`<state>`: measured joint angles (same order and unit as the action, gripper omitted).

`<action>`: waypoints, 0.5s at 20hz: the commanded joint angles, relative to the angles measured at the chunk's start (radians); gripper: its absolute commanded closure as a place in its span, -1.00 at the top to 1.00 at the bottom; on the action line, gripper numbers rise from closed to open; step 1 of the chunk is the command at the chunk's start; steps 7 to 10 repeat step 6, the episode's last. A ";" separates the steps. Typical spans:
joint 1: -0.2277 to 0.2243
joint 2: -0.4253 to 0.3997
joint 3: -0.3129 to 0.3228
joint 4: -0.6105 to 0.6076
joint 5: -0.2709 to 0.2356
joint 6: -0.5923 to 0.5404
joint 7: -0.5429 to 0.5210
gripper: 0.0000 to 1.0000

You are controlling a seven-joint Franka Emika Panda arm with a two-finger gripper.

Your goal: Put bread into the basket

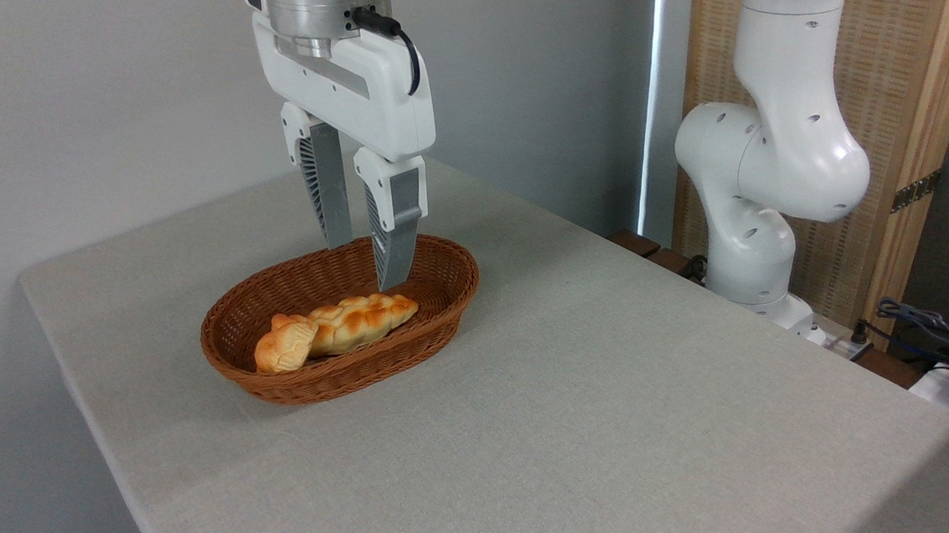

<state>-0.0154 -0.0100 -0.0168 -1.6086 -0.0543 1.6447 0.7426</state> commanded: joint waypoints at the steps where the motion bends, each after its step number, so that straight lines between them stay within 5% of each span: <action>1: -0.011 0.004 0.018 0.016 0.008 -0.032 0.026 1.00; 10: -0.009 0.002 0.024 0.018 0.007 -0.031 0.027 1.00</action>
